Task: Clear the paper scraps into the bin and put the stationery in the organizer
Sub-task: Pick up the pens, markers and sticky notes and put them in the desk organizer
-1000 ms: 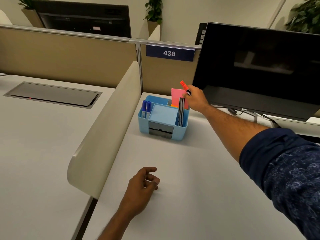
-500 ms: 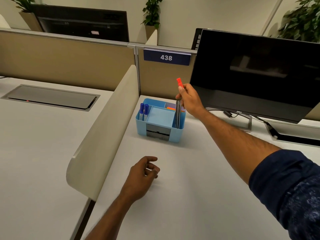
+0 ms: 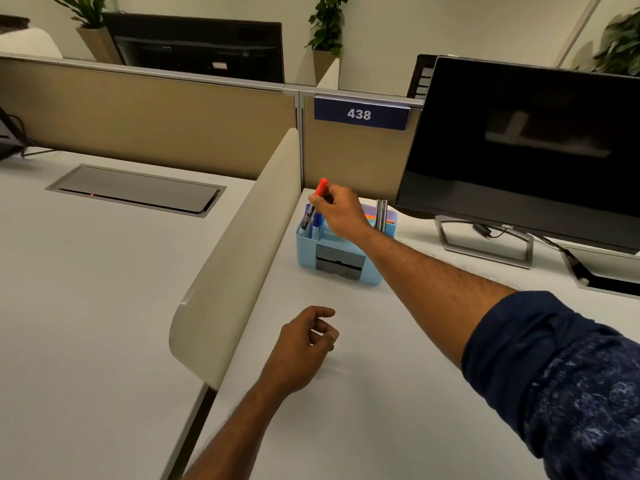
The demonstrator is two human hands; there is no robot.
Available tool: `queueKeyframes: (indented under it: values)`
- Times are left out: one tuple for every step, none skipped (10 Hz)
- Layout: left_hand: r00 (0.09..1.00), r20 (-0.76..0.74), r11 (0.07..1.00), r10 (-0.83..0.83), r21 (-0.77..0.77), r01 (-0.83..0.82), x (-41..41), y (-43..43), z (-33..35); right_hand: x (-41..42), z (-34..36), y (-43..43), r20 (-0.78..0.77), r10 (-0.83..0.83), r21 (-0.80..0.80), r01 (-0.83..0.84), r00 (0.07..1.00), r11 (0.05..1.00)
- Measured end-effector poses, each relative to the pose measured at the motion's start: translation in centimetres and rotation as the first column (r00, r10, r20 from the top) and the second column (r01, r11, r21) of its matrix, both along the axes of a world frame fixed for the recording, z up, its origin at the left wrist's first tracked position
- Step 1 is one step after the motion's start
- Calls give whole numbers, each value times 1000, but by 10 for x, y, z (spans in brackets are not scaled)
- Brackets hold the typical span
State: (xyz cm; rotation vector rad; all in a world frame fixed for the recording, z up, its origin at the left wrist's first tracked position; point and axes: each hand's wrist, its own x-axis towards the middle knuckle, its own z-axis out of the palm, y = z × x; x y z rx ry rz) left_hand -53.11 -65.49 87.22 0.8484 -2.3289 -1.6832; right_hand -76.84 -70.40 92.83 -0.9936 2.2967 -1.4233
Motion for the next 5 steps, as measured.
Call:
queueKeyframes:
  values:
    - [1000,8,1000,7,-4,-7,2,-3,0,3,-17,-3,-39,-16,134,21,999,991]
    - [1000,11,1000,11,-19,-10,3,-6,-1,5,-23,-3,-89,-2,198,19,996,980]
    - [1000,15,999,5,-33,-5,4,-8,0,8,-20,0,-144,-15,226,48,989,973]
    - [1000,24,999,-8,-53,9,4,-9,1,6,-14,5,-149,-33,210,64,988,976]
    - [999,36,998,-19,-64,21,4,-8,5,5,-10,18,-156,-47,243,84,987,966]
